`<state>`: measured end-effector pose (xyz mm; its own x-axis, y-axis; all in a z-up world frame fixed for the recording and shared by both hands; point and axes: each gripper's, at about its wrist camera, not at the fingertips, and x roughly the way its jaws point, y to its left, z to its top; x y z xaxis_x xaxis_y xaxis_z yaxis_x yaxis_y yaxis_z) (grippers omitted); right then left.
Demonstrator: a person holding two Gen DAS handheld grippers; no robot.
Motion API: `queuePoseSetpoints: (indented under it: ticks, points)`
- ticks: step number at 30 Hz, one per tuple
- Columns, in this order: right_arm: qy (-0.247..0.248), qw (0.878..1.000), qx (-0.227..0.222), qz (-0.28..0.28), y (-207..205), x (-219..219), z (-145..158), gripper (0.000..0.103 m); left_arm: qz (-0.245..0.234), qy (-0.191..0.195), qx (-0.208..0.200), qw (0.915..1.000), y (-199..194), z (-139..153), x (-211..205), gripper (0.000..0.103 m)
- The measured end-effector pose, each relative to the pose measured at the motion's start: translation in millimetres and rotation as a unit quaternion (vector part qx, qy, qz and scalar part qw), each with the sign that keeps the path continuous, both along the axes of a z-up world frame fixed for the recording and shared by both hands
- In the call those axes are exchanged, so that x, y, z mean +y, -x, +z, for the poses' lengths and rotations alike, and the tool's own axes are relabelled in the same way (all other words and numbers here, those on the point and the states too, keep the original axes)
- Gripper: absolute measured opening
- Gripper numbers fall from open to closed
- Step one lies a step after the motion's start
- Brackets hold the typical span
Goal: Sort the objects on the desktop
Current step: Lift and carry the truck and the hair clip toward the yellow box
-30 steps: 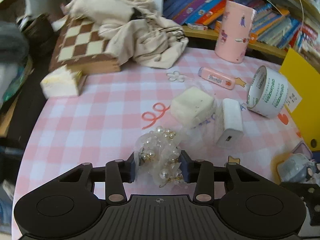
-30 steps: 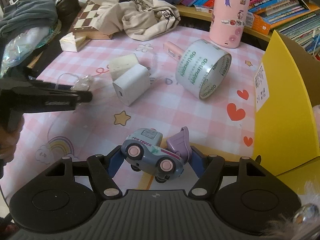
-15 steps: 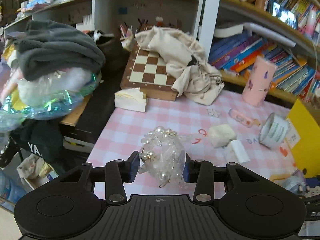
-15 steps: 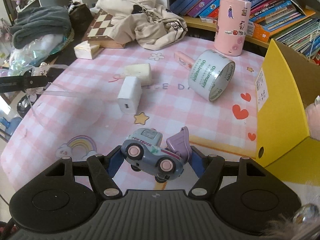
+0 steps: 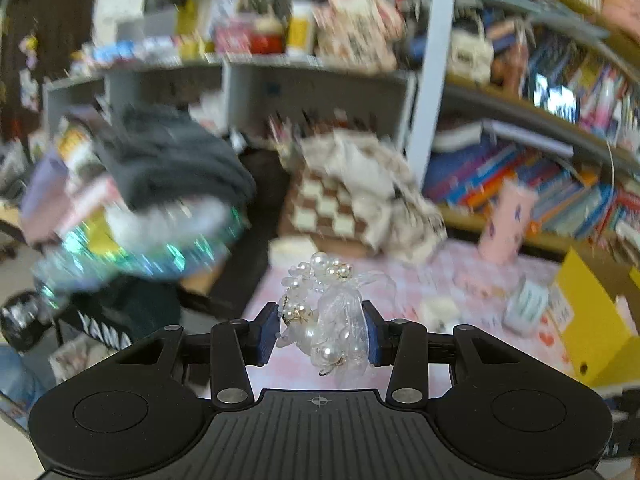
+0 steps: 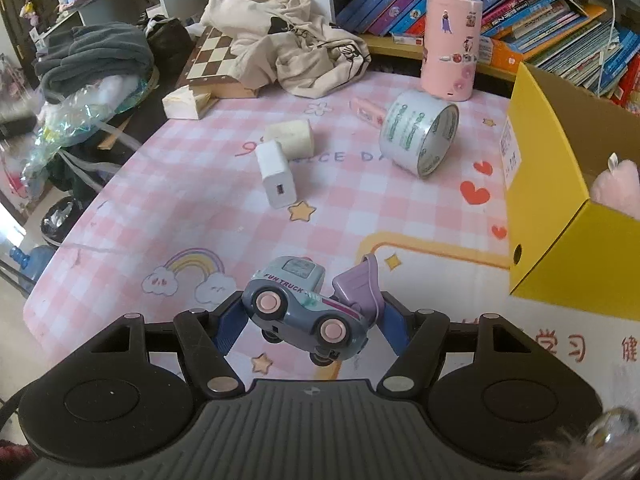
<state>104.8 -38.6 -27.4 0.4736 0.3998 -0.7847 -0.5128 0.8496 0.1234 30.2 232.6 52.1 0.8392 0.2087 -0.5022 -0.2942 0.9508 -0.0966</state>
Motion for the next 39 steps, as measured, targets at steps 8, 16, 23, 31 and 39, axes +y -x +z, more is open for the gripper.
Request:
queuePoseSetpoints:
  ticks: [8, 16, 23, 31, 39]
  points:
    - [-0.003, 1.000, -0.017, 0.006, 13.9, 0.1, 7.5, 0.067, -0.057, 0.018, 0.020, 0.9980, 2.5, -8.2, -22.0, 0.041]
    - [-0.001, 1.000, -0.016, -0.008, 25.7, -12.4, 9.6, 0.067, -0.109, 0.049, 0.059, 0.9911, 1.8, -38.0, -50.8, 0.041]
    - [0.002, 1.000, -0.015, -0.023, 36.4, -20.7, 9.6, 0.067, -0.142, 0.062, 0.076, 0.9850, 6.2, -49.3, -66.9, 0.042]
    - [0.008, 0.999, -0.008, -0.044, 45.8, -31.5, 7.4, 0.067, -0.179, 0.063, 0.087, 0.9780, 3.7, -53.8, -81.3, 0.042]
    - [0.016, 0.998, -0.001, -0.058, 50.6, -38.8, 3.8, 0.067, -0.193, 0.071, 0.091, 0.9744, 2.7, -58.7, -87.5, 0.042]
